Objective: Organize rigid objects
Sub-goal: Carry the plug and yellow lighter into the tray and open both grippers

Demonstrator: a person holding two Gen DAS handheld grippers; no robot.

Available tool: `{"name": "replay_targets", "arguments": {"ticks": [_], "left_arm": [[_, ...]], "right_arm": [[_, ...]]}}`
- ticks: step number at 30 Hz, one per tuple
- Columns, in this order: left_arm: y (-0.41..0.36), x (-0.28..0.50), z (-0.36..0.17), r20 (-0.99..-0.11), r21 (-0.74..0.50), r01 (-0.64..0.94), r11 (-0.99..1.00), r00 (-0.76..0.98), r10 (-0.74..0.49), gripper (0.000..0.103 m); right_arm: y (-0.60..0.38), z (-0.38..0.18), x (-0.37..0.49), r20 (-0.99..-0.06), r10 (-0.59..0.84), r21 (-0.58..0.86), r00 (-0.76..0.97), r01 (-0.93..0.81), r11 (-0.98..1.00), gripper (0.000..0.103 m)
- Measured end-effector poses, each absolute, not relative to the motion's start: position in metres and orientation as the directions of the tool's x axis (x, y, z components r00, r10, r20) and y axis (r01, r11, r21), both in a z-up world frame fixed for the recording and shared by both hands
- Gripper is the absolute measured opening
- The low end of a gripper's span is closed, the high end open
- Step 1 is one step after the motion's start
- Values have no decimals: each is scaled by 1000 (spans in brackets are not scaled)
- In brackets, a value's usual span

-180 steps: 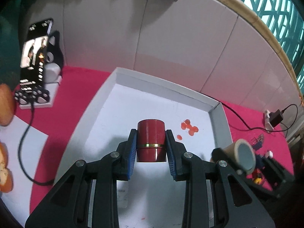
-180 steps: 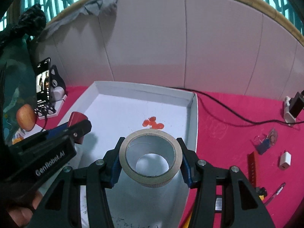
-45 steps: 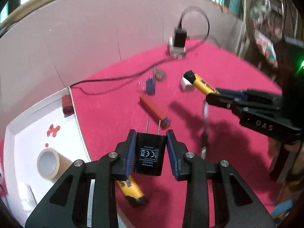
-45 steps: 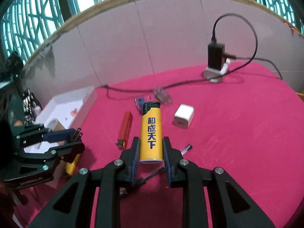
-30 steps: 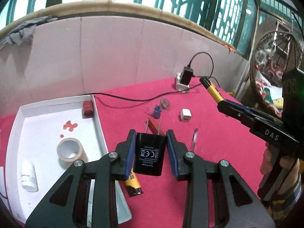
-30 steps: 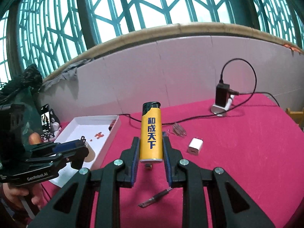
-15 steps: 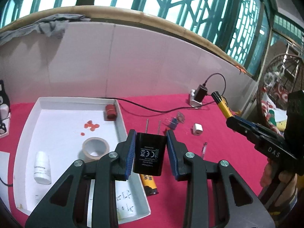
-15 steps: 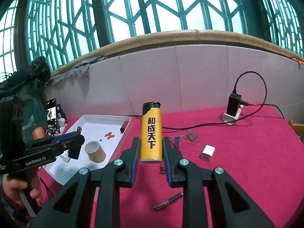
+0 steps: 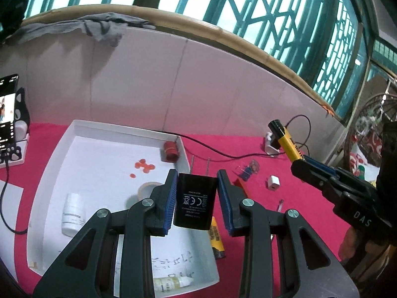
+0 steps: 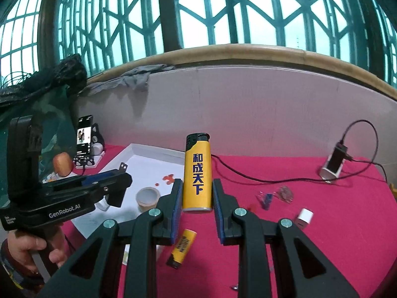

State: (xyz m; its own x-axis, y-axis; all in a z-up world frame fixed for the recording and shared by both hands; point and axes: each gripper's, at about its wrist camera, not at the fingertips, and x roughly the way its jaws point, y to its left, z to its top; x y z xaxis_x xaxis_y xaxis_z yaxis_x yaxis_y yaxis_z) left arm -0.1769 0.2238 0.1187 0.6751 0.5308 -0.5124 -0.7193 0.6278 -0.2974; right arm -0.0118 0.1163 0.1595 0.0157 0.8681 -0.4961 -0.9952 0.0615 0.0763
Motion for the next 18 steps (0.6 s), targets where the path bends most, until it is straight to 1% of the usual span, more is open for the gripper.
{"name": "replay_targets", "arguments": {"ticks": [18], "left_arm": [[251, -215, 108, -517, -344, -772, 535, 631, 578, 31]], "right_arm": [[164, 143, -43, -579, 814, 87, -56, -996, -7, 22]]}}
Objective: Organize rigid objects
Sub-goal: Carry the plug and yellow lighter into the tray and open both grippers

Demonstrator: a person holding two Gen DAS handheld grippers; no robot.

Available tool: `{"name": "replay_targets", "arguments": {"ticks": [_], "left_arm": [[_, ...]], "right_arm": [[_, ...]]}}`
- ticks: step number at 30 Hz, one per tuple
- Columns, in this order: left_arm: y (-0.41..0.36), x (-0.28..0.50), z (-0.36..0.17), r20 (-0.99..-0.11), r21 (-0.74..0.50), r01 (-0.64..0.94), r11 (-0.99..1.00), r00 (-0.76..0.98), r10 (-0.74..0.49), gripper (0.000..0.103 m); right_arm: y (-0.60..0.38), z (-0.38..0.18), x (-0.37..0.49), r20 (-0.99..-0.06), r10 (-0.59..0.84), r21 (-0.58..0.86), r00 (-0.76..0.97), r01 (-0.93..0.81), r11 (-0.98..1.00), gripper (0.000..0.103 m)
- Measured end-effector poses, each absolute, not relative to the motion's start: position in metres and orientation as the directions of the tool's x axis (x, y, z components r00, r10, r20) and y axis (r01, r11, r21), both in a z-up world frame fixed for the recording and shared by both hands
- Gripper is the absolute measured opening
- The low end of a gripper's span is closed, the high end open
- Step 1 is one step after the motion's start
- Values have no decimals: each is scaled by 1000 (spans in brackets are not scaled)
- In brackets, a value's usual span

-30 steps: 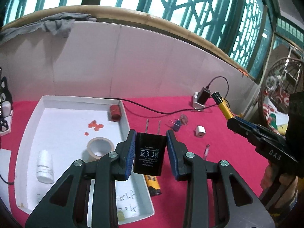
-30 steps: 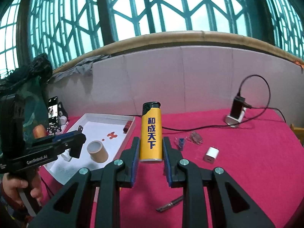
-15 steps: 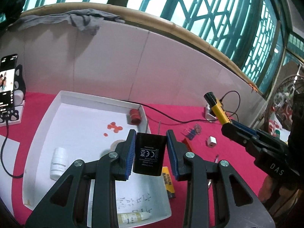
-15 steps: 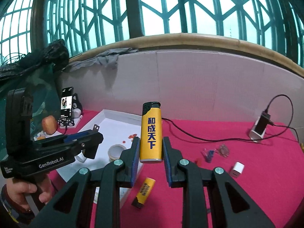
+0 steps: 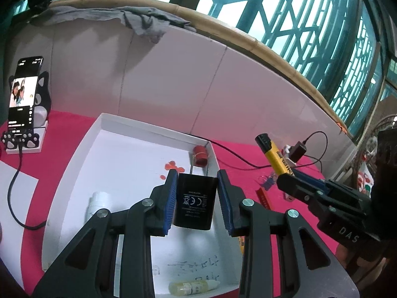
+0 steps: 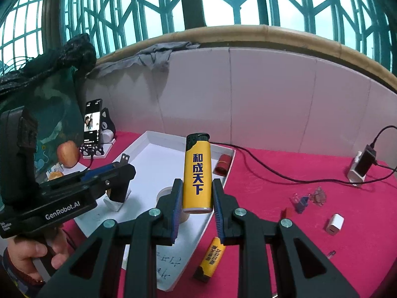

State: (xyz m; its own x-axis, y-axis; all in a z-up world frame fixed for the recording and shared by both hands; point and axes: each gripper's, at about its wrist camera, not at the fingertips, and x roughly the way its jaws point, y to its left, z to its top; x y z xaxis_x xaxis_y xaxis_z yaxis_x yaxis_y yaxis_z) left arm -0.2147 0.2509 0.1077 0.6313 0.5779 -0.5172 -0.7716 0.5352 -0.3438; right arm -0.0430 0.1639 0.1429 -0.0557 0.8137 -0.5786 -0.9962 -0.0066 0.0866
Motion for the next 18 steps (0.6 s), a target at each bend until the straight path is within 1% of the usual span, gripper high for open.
{"name": "replay_targets", "arguments": {"ticks": [11, 18], "left_arm": [[272, -224, 94, -537, -367, -790, 492, 612, 581, 31], [287, -232, 91, -527, -349, -820, 454, 572, 628, 31]], "right_arm": [[191, 116, -66, -643, 761, 86, -85, -996, -39, 22], [209, 97, -82, -679, 727, 82, -98, -995, -58, 22]]}}
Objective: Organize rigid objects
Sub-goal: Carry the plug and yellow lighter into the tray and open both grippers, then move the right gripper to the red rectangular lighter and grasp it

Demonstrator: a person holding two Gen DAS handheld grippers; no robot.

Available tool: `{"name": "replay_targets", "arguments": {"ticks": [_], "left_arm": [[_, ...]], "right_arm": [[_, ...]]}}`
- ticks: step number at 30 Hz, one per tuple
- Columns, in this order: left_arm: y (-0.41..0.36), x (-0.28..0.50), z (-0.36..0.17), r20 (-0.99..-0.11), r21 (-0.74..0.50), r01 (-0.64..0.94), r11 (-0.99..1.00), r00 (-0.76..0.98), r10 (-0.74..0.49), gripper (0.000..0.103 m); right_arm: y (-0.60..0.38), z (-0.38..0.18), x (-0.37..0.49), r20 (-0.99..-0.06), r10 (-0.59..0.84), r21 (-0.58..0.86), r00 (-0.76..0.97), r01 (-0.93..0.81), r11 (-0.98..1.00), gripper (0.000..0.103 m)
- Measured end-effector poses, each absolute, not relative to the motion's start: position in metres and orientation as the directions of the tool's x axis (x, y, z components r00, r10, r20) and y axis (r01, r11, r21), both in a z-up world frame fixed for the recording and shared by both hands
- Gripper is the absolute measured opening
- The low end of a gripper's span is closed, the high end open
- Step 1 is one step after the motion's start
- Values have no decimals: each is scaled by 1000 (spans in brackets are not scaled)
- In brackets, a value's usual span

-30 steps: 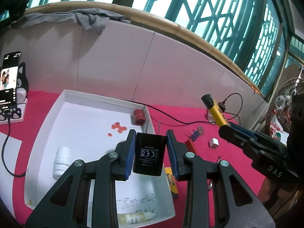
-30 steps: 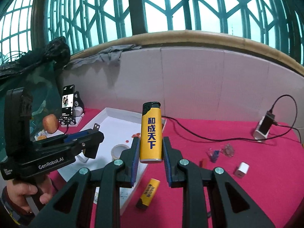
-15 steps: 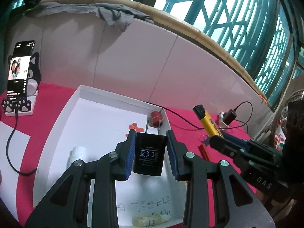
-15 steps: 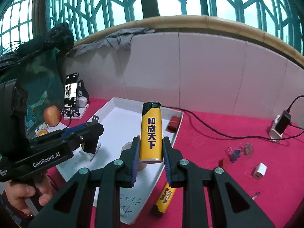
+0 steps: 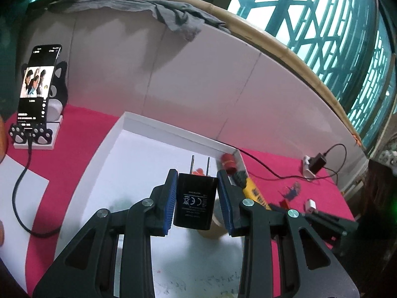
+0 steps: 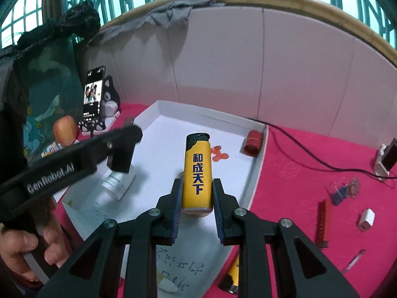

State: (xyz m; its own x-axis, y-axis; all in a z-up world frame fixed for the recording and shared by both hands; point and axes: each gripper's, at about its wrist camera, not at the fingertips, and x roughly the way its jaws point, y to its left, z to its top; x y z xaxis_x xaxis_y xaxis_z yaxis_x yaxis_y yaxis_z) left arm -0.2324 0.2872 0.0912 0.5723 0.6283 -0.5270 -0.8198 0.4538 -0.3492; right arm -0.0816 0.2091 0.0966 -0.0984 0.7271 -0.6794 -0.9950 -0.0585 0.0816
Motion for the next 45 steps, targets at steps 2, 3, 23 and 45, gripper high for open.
{"name": "replay_targets", "arguments": {"ticks": [2, 3, 23, 45], "left_arm": [[293, -232, 91, -529, -335, -830, 446, 557, 640, 31], [296, -231, 91, -529, -327, -835, 442, 549, 647, 31], [305, -240, 84, -521, -355, -864, 358, 500, 691, 81], [264, -240, 117, -465, -330, -876, 352, 475, 747, 102]], "right_arm": [[215, 92, -86, -688, 718, 81, -100, -995, -61, 22], [217, 91, -87, -692, 715, 83, -101, -995, -60, 22], [223, 69, -116, -683, 728, -13, -59, -996, -93, 50], [169, 102, -59, -589, 807, 49, 48, -994, 95, 103]]}}
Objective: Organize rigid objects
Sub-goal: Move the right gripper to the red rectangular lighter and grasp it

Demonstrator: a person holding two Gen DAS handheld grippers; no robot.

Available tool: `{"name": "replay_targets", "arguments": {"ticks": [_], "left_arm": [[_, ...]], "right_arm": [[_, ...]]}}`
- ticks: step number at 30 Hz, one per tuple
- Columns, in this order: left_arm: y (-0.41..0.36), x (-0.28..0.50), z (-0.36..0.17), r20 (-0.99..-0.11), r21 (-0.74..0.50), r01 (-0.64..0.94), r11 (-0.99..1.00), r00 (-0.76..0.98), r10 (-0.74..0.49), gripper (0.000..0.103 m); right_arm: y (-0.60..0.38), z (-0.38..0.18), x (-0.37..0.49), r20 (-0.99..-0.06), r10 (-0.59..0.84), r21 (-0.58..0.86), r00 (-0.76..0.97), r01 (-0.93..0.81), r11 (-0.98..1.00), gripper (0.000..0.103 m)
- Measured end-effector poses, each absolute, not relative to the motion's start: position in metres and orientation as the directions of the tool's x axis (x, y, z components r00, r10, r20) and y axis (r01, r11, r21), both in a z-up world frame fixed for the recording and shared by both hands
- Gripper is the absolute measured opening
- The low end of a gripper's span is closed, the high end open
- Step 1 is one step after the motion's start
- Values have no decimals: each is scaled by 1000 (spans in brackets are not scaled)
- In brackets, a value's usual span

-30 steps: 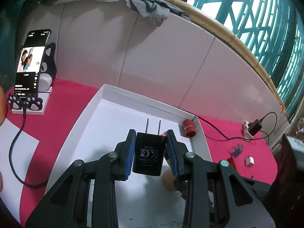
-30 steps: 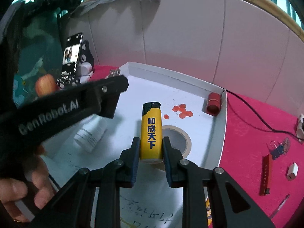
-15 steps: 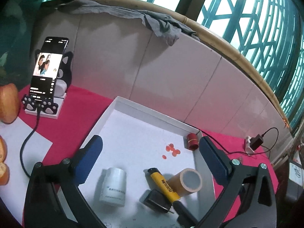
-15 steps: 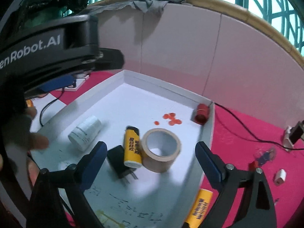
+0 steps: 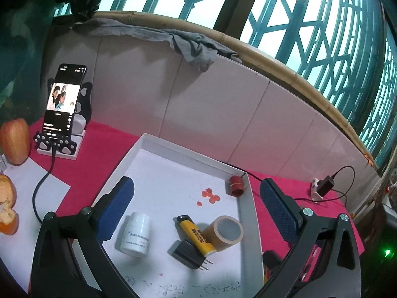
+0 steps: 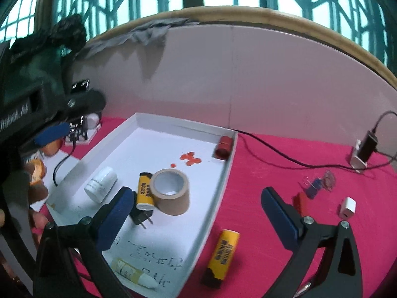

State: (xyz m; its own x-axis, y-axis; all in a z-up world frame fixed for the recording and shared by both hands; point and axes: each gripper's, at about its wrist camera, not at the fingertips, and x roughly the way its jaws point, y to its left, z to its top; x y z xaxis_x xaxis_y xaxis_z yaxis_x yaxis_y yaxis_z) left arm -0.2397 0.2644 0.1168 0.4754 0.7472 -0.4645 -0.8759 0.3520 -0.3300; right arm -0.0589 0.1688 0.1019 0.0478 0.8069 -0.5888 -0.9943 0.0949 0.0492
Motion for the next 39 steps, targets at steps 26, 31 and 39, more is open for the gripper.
{"name": "replay_targets", "arguments": {"ticks": [26, 31, 39], "left_arm": [[235, -177, 107, -549, -205, -836, 510, 529, 647, 102], [227, -154, 99, -598, -144, -790, 595, 549, 584, 102], [218, -138, 90, -642, -129, -745, 655, 566, 517, 102]], "right_arm": [[104, 93, 113, -616, 751, 205, 237, -872, 444, 76], [135, 63, 94, -694, 707, 176, 138, -919, 352, 50], [185, 30, 69, -758, 639, 91, 135, -947, 308, 37]]}}
